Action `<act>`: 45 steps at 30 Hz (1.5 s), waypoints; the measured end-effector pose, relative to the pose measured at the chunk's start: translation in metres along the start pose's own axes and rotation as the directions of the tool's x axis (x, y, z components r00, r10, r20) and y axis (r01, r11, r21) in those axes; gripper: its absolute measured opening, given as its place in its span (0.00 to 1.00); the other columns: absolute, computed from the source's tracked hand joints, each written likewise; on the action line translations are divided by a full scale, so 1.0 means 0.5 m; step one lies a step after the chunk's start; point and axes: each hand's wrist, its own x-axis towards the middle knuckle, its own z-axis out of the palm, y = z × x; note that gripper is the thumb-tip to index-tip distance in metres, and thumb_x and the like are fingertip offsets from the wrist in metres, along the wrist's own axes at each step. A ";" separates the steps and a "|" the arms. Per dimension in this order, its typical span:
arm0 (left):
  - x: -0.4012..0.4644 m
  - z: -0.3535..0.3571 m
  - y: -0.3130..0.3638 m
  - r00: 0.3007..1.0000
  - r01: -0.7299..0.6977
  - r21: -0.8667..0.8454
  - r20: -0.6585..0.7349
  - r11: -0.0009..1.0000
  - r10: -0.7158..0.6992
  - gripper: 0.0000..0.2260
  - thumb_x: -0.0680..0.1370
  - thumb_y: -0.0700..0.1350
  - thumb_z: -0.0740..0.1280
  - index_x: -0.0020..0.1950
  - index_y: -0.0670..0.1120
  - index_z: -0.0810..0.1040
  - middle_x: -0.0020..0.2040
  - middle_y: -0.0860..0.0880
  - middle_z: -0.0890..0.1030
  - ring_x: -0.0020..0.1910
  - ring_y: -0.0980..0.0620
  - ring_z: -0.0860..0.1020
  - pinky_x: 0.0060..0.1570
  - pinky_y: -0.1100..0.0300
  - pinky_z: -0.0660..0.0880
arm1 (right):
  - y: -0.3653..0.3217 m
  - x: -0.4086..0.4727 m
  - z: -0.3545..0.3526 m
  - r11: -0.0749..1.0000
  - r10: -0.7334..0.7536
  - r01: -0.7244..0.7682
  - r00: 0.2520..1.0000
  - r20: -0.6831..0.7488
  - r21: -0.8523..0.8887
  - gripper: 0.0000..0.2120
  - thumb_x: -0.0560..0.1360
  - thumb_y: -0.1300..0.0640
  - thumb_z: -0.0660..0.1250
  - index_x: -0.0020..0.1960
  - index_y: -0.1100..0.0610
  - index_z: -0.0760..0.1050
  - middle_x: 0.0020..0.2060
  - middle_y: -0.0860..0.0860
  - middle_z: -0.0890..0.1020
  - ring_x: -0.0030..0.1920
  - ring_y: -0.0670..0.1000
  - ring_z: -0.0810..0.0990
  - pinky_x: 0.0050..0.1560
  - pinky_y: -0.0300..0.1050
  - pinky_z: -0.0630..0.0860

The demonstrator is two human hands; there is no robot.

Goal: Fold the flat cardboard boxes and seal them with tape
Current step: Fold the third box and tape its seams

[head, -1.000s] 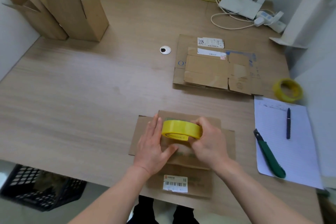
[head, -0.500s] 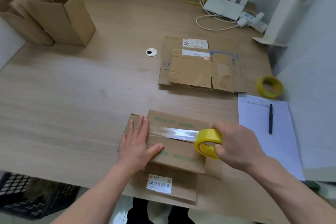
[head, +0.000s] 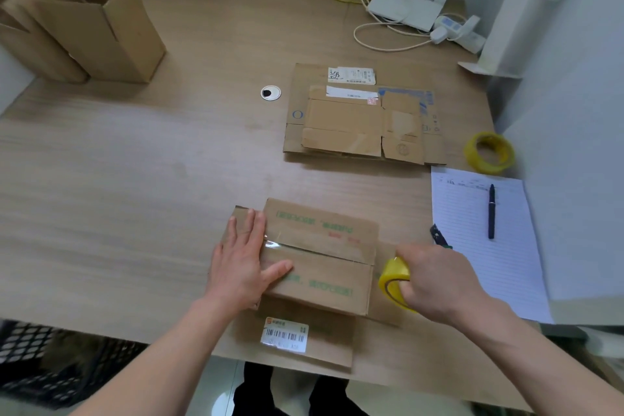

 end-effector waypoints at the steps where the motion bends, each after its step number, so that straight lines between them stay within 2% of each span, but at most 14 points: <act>1: 0.000 -0.001 0.000 1.000 0.001 -0.004 0.001 1.000 -0.001 0.48 0.62 0.83 0.42 0.74 0.62 0.28 0.77 0.61 0.33 0.77 0.51 0.34 0.75 0.42 0.50 | 0.002 0.003 0.009 1.000 0.006 -0.006 1.000 -0.001 0.000 0.06 0.67 0.51 0.61 0.41 0.49 0.66 0.36 0.44 0.73 0.37 0.51 0.71 0.31 0.44 0.60; 10: 0.003 0.000 0.000 1.000 0.000 -0.001 0.001 1.000 0.000 0.50 0.62 0.83 0.42 0.77 0.60 0.33 0.76 0.61 0.34 0.78 0.50 0.35 0.75 0.43 0.51 | 0.008 0.029 0.060 1.000 0.029 -0.029 0.999 0.018 -0.004 0.06 0.68 0.51 0.62 0.43 0.49 0.66 0.41 0.46 0.79 0.39 0.54 0.76 0.34 0.45 0.70; 14: 0.002 -0.002 0.000 1.000 -0.002 0.021 0.002 1.000 0.002 0.49 0.63 0.82 0.41 0.77 0.59 0.33 0.75 0.60 0.31 0.78 0.48 0.35 0.75 0.41 0.50 | 0.009 0.035 0.064 0.999 0.032 -0.031 0.999 0.018 -0.011 0.15 0.68 0.48 0.62 0.54 0.47 0.73 0.47 0.46 0.82 0.45 0.53 0.80 0.41 0.46 0.76; 17: -0.002 -0.011 0.010 0.999 -0.030 0.143 -0.009 0.989 0.031 0.46 0.66 0.80 0.38 0.77 0.58 0.31 0.75 0.55 0.26 0.75 0.46 0.28 0.74 0.41 0.45 | 0.006 0.033 0.052 0.997 -0.016 0.014 0.999 0.035 0.074 0.26 0.67 0.46 0.62 0.66 0.43 0.69 0.53 0.44 0.82 0.51 0.52 0.81 0.40 0.43 0.71; 21: -0.012 -0.002 0.071 0.979 -0.199 0.233 0.011 0.952 0.202 0.33 0.77 0.66 0.40 0.80 0.56 0.41 0.72 0.54 0.21 0.71 0.47 0.21 0.74 0.41 0.38 | -0.020 0.029 0.028 0.949 -0.038 0.015 0.997 0.065 0.316 0.31 0.64 0.40 0.59 0.67 0.40 0.68 0.57 0.41 0.82 0.54 0.49 0.79 0.43 0.40 0.67; 25: -0.033 0.037 0.144 0.979 -0.202 0.153 0.069 0.967 0.194 0.44 0.68 0.80 0.38 0.77 0.59 0.32 0.73 0.48 0.22 0.71 0.43 0.21 0.70 0.41 0.27 | -0.029 0.033 0.011 0.862 0.029 -0.129 0.978 0.206 0.491 0.28 0.69 0.40 0.56 0.68 0.42 0.71 0.64 0.43 0.78 0.61 0.49 0.75 0.55 0.43 0.68; 28: -0.015 0.030 0.143 0.966 -0.254 0.213 0.107 0.943 0.236 0.53 0.59 0.86 0.44 0.75 0.60 0.29 0.74 0.44 0.23 0.70 0.38 0.21 0.69 0.35 0.28 | -0.035 0.033 0.018 0.743 0.103 -0.245 0.962 0.254 0.623 0.17 0.77 0.52 0.59 0.65 0.44 0.73 0.59 0.46 0.80 0.57 0.50 0.78 0.57 0.49 0.75; 31: 0.053 -0.026 0.110 0.895 -0.437 0.276 0.233 0.856 0.381 0.54 0.60 0.85 0.50 0.75 0.63 0.29 0.76 0.46 0.26 0.70 0.41 0.21 0.70 0.37 0.28 | -0.073 0.016 0.045 0.534 0.165 -0.396 0.915 0.367 0.747 0.15 0.75 0.58 0.59 0.59 0.46 0.74 0.40 0.51 0.83 0.36 0.55 0.83 0.40 0.51 0.81; 33: 0.099 -0.066 0.102 0.825 -0.557 0.316 0.311 0.768 0.471 0.53 0.61 0.82 0.57 0.77 0.63 0.35 0.78 0.49 0.30 0.72 0.43 0.23 0.70 0.41 0.26 | -0.115 0.006 0.069 0.302 0.207 -0.477 0.878 0.432 0.826 0.13 0.76 0.61 0.59 0.58 0.50 0.74 0.30 0.55 0.81 0.27 0.56 0.79 0.31 0.48 0.78; 37: 0.128 -0.123 0.145 0.754 -0.657 0.374 0.361 0.655 0.550 0.43 0.65 0.66 0.72 0.76 0.62 0.58 0.80 0.52 0.41 0.77 0.43 0.37 0.74 0.43 0.38 | -0.189 0.011 0.099 -0.077 0.322 -0.489 0.813 0.486 0.869 0.05 0.79 0.62 0.62 0.55 0.59 0.72 0.33 0.62 0.78 0.26 0.57 0.79 0.28 0.45 0.76; 38: 0.113 -0.127 0.158 0.762 -0.647 0.392 0.304 0.653 0.572 0.36 0.67 0.60 0.73 0.73 0.60 0.65 0.79 0.50 0.48 0.77 0.42 0.45 0.74 0.44 0.49 | -0.198 0.015 0.100 -0.136 0.344 -0.478 0.799 0.494 0.868 0.03 0.79 0.62 0.62 0.53 0.59 0.72 0.34 0.62 0.78 0.27 0.57 0.80 0.28 0.45 0.76; 40: 0.064 -0.113 0.173 0.809 -0.567 0.317 0.042 0.760 0.586 0.19 0.70 0.45 0.70 0.61 0.53 0.75 0.68 0.46 0.66 0.66 0.42 0.65 0.56 0.53 0.70 | -0.203 0.018 0.097 -0.218 0.360 -0.460 0.782 0.509 0.861 0.02 0.79 0.61 0.63 0.51 0.58 0.73 0.34 0.61 0.78 0.28 0.57 0.80 0.27 0.46 0.76; 42: -0.003 -0.074 0.179 0.903 -0.408 -0.024 -0.157 0.913 0.400 0.07 0.71 0.40 0.66 0.47 0.49 0.77 0.51 0.49 0.76 0.49 0.45 0.74 0.39 0.55 0.71 | -0.196 0.018 0.097 -0.234 0.353 -0.450 0.787 0.506 0.862 0.03 0.78 0.61 0.65 0.51 0.58 0.75 0.34 0.60 0.79 0.31 0.57 0.80 0.30 0.49 0.77; 45: -0.090 -0.015 0.200 0.999 0.021 -0.469 0.040 0.883 -0.002 0.09 0.73 0.52 0.69 0.36 0.50 0.77 0.35 0.53 0.80 0.39 0.51 0.77 0.37 0.58 0.71 | -0.178 0.016 0.103 -0.110 0.372 -0.450 0.808 0.456 0.886 0.04 0.77 0.58 0.68 0.50 0.58 0.79 0.39 0.57 0.83 0.38 0.55 0.81 0.41 0.49 0.77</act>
